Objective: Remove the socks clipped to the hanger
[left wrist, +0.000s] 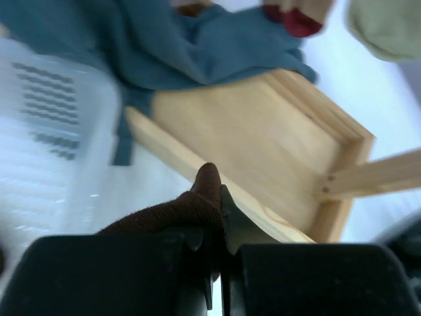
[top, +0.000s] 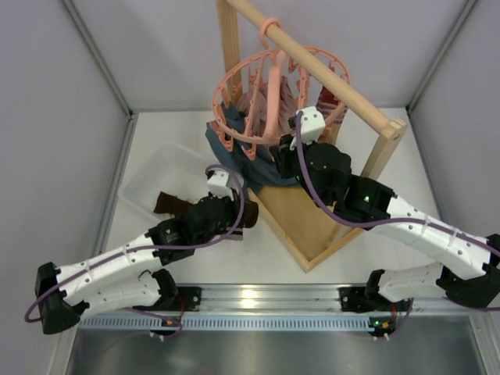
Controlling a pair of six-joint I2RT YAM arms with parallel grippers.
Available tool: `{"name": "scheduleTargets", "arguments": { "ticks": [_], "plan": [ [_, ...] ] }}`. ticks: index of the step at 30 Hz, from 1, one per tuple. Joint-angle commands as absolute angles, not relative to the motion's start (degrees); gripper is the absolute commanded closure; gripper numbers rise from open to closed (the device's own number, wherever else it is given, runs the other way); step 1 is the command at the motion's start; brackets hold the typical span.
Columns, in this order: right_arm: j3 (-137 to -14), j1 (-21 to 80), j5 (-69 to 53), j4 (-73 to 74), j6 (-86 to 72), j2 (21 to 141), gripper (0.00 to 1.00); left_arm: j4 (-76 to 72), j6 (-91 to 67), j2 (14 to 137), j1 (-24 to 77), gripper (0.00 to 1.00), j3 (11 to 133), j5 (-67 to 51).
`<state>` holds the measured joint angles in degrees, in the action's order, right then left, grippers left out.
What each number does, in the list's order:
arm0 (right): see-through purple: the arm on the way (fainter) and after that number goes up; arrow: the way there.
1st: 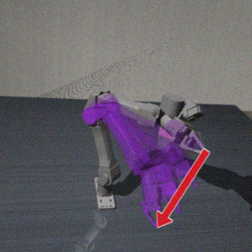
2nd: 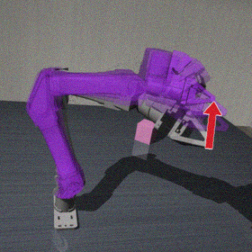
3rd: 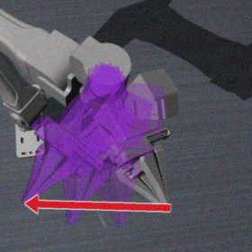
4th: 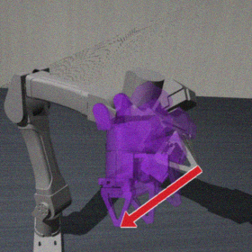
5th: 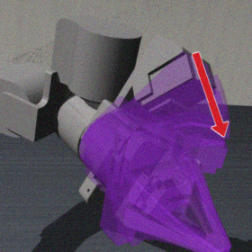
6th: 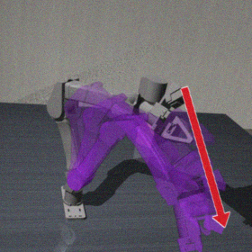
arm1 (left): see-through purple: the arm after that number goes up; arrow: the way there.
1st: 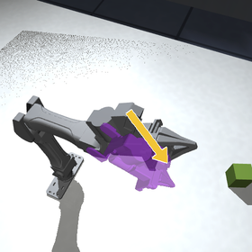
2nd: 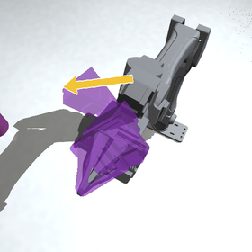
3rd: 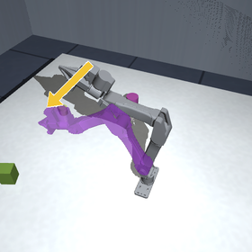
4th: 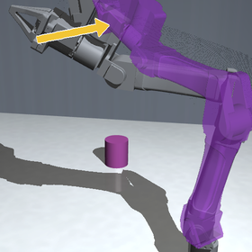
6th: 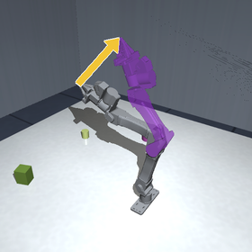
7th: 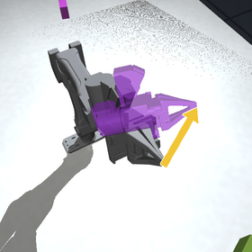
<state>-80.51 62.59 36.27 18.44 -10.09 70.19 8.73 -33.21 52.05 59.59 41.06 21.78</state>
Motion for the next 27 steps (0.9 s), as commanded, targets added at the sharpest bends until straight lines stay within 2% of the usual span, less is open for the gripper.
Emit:
{"name": "scheduleTargets", "arguments": {
  "ticks": [1,4,8,11,12,13,14,16,25,26,27],
  "plan": [
    [-79.28,61.61,35.86,16.35,-10.99,68.73,1.0,22.21,-30.6,51.33,58.89,1.0,47.19,38.37],
    [-78.49,61.52,36.47,16.35,-10.9,68.12,1.0,30.13,-30.94,50.63,54.16,1.0,49.22,43.85],
    [-77.7,61.35,35.86,15.82,-11.16,67.06,1.0,30.06,-29.89,47.46,36.01,1.0,47.73,33.08],
    [-77.7,61.35,35.33,16.08,-11.86,66.8,1.0,30.15,-27.52,50.43,28.68,1.0,49.21,32.34],
    [-77.61,61.26,34.81,16.17,-12.56,66.88,1.0,30.49,-27.25,51.84,27.78,0.62,50.0,32.26],
    [-77.61,61.35,34.28,16.26,-12.92,66.8,1.0,30.5,-27.33,52.99,26.99,0.37,50.1,32.08],
    [-77.61,61.26,33.93,16.17,-13.18,66.97,1.0,30.59,-28.12,54.65,25.85,0.21,50.1,31.65],
    [-77.96,61.26,33.14,16.78,-13.62,67.41,1.0,30.41,-30.83,54.93,25.58,0.02,49.49,28.58],
    [-83.32,61.26,30.33,20.48,-14.94,71.01,1.0,29.8,-36.8,42.46,25.58,0.03,49.13,16.38],
    [-84.19,61.26,30.15,20.91,-15.03,71.8,1.0,28.84,-38.13,40.45,25.75,0.12,48.43,14.78],
    [-84.63,61.26,29.8,21.0,-15.29,72.07,1.0,28.22,-39.19,39.47,25.84,0.17,47.91,13.11]
  ]
}}
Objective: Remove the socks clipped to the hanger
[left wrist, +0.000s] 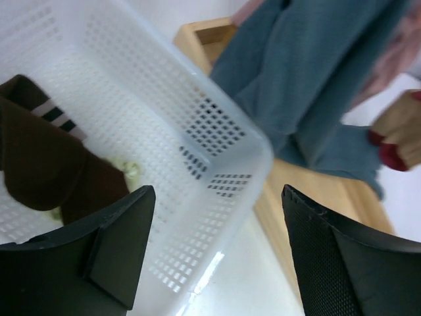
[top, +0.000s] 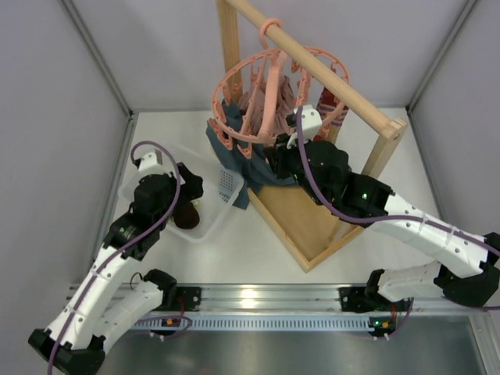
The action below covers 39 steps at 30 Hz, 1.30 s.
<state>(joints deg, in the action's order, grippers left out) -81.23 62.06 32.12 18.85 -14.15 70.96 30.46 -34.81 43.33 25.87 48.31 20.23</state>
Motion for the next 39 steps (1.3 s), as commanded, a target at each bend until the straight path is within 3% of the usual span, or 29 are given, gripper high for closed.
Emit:
{"name": "scheduleTargets", "arguments": {
  "ticks": [1,6,9,13,16,21,27,31,39],
  "plan": [
    [-84.99,61.26,29.62,21.27,-15.47,72.24,1.0,27.6,-41.81,38.77,26.01,0.2,47.29,11.88],
    [-86.48,61.26,28.74,22.06,-18.1,73.83,1.0,15.77,-44.48,37.79,30.93,0.29,40.18,6.6],
    [-87.45,61.26,28.48,22.41,-19.77,75.14,1.0,11.7,-41.23,43.75,39.17,0.29,40.86,13.51],
    [-89.99,61.26,29.09,22.77,-21.27,77.6,1.0,1.19,-31.3,53.41,57.96,0.19,42.89,29.15],
    [-91.84,61.26,30.5,22.77,-22.41,79.27,1.0,-17.48,-24.38,55.19,62.65,0.12,36.17,34.97],
    [-92.99,61.26,32.78,21.98,-24.34,80.59,1.0,-50.31,-12.78,61.68,62.93,0.07,25.67,35.6],
    [-92.46,61.26,30.32,20.74,-24.7,81.56,1.0,-73.6,1.47,81.36,63.19,0.03,31.44,31.91],
    [-92.46,61.17,29.97,21.09,-24.08,81.56,1.0,-79.18,8.42,90.94,63.54,0.02,36.98,30.41],
    [-91.41,61.17,29.79,22.06,-22.85,80.42,0.99,-83.67,13.27,98.78,63.54,0.02,44.38,32.17]
  ]
}}
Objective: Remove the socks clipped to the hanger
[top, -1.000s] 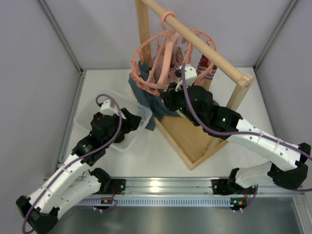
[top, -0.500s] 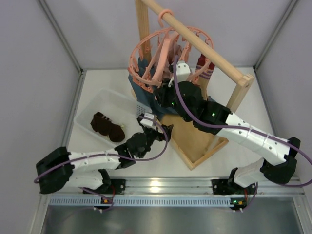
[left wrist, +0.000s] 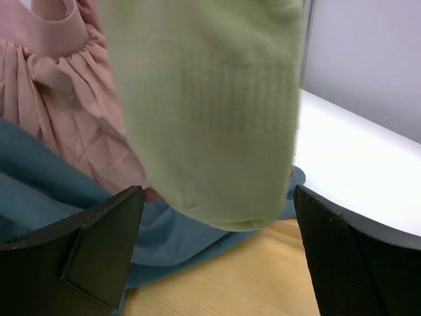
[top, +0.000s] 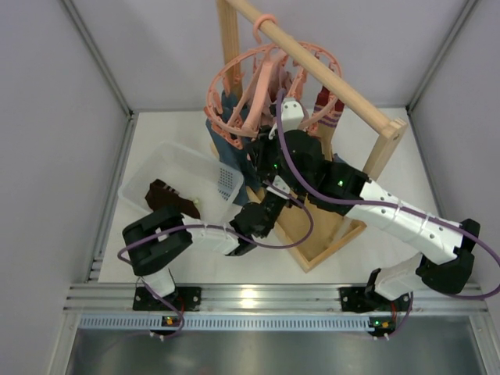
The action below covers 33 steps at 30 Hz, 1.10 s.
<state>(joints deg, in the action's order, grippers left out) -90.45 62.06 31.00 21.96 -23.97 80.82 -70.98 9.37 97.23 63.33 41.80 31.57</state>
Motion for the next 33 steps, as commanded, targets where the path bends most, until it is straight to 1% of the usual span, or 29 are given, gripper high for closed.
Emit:
{"name": "scheduleTargets", "arguments": {
  "ticks": [1,4,5,6,7,8,12,15,16,19,22,24,25,26,27,28,29,30,31,32,33],
  "plan": [
    [-91.06,61.17,29.79,22.15,-22.76,80.16,0.98,-84.11,13.53,99.83,63.54,0.02,44.73,32.43],
    [-90.79,61.17,29.88,22.5,-22.85,80.33,0.97,-87.88,13.97,100.72,63.54,0.05,44.12,31.99],
    [-90.97,61.17,29.88,22.94,-22.76,80.42,0.97,-88.59,13.8,100.37,63.54,0.09,43.16,31.73],
    [-91.14,61.26,29.97,23.37,-22.85,80.59,0.97,-88.85,13.36,100.02,63.54,0.11,42.72,31.47],
    [-91.66,61.17,30.06,23.73,-22.85,80.86,0.96,-89.03,13.27,99.24,63.54,0.15,42.19,30.51],
    [-91.76,61.17,29.97,24.17,-22.94,80.95,0.96,-89.03,13.45,98.79,63.54,0.21,41.49,30.06],
    [-91.58,61.17,29.45,24.52,-23.99,81.3,0.95,-89.12,13.53,96.77,63.46,0.37,39.91,30.32],
    [-92.11,61.26,29.18,25.75,-24.52,81.91,0.95,-89.3,14.32,94.41,63.19,0.37,39.2,30.5],
    [-92.72,61.26,29.09,25.93,-24.7,82.44,0.95,-89.3,14.07,94.05,63.02,0.33,38.85,30.24],
    [-92.99,61.26,28.48,26.1,-25.22,82.7,0.95,-89.21,13.71,92.64,62.84,0.28,38.58,29.0],
    [-92.9,61.26,28.48,26.45,-25.75,82.88,0.95,-89.12,13.45,91.23,62.75,0.29,38.15,28.13],
    [-92.81,61.26,28.56,26.63,-26.1,82.79,0.94,-89.12,13.8,90.36,62.75,0.33,37.88,27.86],
    [-92.73,61.26,28.65,26.72,-26.19,82.88,0.94,-89.12,14.06,90.0,62.67,0.38,37.71,27.69],
    [-92.64,61.26,28.39,26.89,-26.37,82.79,0.92,-89.03,13.98,89.65,62.67,0.52,37.18,27.6],
    [-92.72,61.35,28.39,26.98,-26.45,82.79,0.91,-89.03,13.8,89.21,62.58,0.6,37.0,27.6],
    [-92.64,61.35,28.3,26.98,-26.46,82.71,0.9,-89.03,13.62,89.12,62.4,0.7,36.91,27.68],
    [-92.72,61.43,28.39,27.33,-26.54,82.62,0.87,-88.95,13.19,88.86,62.23,0.92,36.65,27.69],
    [-92.9,61.52,28.39,27.51,-26.46,82.62,0.84,-88.95,13.01,88.77,61.88,1.0,36.48,27.86],
    [-92.99,61.44,28.3,27.86,-26.28,82.53,0.8,-88.95,12.57,88.6,61.7,1.0,36.39,28.91],
    [-92.99,61.61,28.04,28.04,-26.02,82.53,0.7,-88.95,11.96,88.51,61.61,1.0,36.3,28.74],
    [-92.9,61.61,28.04,28.56,-25.75,82.27,0.64,-88.95,11.61,88.07,61.18,1.0,35.69,28.39]
  ]
}}
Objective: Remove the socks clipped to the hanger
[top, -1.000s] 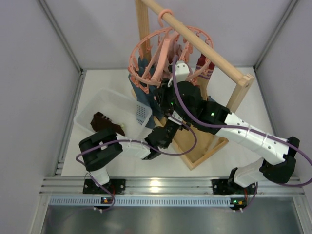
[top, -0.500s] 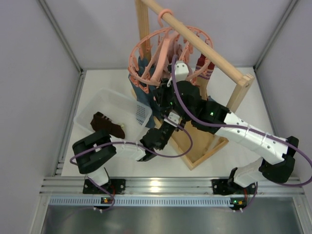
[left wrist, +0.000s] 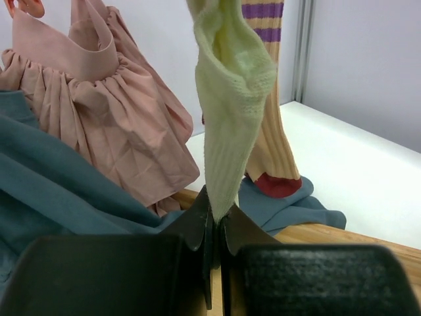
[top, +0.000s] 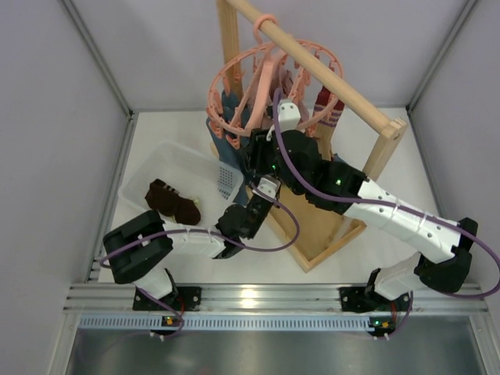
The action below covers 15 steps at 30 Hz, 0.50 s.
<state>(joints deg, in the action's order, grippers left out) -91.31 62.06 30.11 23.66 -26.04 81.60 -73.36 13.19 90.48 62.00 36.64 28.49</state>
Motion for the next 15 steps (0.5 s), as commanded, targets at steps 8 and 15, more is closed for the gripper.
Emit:
{"name": "scheduleTargets", "arguments": {
  "ticks": [8,15],
  "plan": [
    [-91.85,61.87,29.35,32.34,-24.08,78.14,0.42,-88.68,7.65,86.04,60.12,1.0,34.28,25.58],
    [-91.4,62.93,29.0,34.89,-23.73,73.39,0.43,-88.68,6.77,85.08,60.03,1.0,33.93,24.7]
  ]
}}
